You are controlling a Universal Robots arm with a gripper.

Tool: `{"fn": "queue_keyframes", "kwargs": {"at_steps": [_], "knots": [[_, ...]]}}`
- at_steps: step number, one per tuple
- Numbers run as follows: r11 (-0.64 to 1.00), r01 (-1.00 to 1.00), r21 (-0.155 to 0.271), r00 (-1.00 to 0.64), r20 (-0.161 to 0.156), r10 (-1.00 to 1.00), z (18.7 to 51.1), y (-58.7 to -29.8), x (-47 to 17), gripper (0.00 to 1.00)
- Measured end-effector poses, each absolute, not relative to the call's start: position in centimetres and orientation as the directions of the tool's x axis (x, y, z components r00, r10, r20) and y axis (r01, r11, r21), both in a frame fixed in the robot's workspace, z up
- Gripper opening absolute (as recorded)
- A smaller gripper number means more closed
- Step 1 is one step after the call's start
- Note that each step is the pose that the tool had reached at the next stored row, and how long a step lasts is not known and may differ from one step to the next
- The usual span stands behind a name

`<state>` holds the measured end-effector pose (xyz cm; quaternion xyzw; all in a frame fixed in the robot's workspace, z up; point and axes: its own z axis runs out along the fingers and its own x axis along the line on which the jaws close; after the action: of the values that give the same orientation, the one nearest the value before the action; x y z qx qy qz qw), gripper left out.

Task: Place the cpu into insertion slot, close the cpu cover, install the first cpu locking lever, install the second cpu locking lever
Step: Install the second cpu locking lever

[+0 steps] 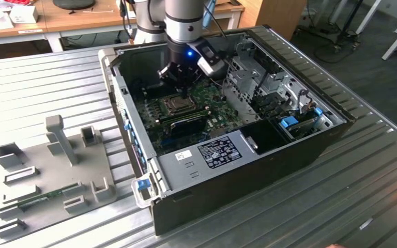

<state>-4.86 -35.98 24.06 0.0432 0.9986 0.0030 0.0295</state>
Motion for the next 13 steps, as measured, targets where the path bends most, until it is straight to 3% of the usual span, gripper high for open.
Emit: {"fn": "queue_keyframes", "kwargs": {"at_steps": [13], "knots": [[0.996,0.086,-0.002,-0.995,-0.059,0.086,24.04,-36.9,-4.92,0.11]]}}
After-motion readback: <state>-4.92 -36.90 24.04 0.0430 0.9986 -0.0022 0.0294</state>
